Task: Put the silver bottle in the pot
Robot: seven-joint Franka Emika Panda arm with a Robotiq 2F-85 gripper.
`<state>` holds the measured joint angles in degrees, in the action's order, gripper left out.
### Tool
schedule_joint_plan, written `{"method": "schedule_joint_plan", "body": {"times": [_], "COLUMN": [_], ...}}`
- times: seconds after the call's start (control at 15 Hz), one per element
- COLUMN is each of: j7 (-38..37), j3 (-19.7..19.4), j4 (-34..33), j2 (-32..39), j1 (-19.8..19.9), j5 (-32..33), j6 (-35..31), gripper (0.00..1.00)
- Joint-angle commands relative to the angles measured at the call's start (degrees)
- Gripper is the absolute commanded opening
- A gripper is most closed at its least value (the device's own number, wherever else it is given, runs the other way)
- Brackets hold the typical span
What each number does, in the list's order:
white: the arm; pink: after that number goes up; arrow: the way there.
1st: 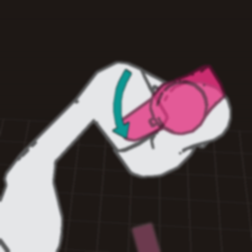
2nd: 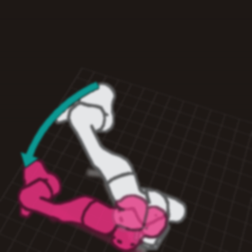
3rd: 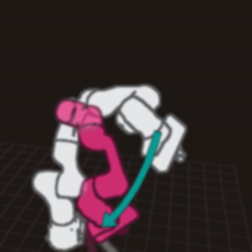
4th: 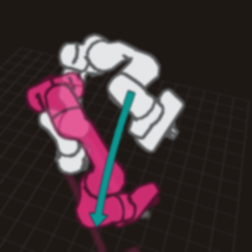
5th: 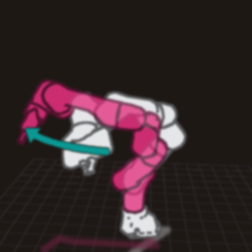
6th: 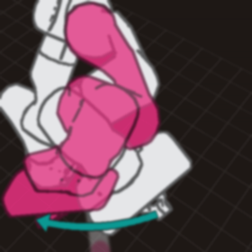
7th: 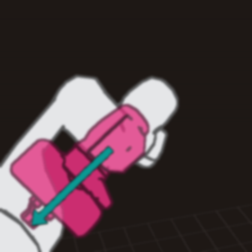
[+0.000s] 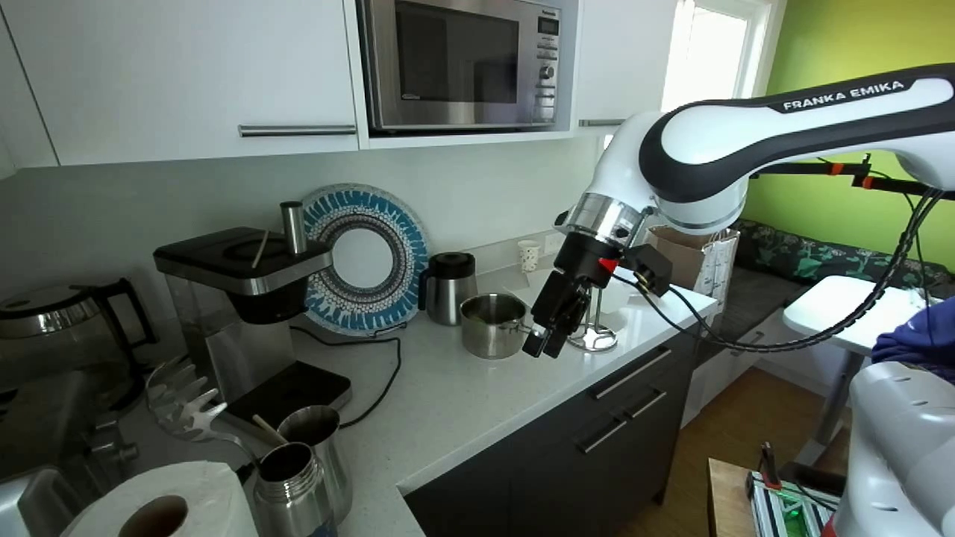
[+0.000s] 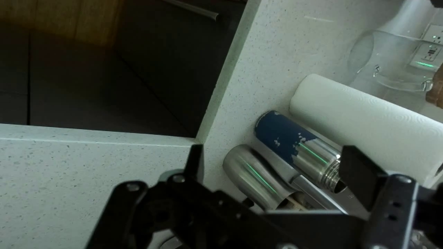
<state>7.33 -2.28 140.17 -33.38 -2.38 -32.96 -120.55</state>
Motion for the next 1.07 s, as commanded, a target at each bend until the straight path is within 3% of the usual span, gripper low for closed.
{"method": "schedule_joint_plan", "body": {"times": [0.0, 0.2, 0.53, 0.67, 0.73, 1.0], "j7": [-0.13, 2.11, 4.48, 6.41, 3.25, 5.36], "j3": [0.58, 2.25, 6.82, 6.00, 6.31, 6.23], "j4": [0.14, -2.28, -8.72, -11.08, -8.20, -10.96], "j2": [0.73, 6.54, 15.50, 18.43, 14.97, 18.37], "j1": [-0.36, -3.24, -8.38, -10.17, -9.88, -10.00], "j5": [0.50, -1.38, 6.99, 7.87, 7.50, 7.67], "j6": [-4.49, -17.03, -28.33, -28.79, -28.75, -28.77], "gripper": [1.00, 1.00, 1.00, 1.00, 1.00, 1.00]}}
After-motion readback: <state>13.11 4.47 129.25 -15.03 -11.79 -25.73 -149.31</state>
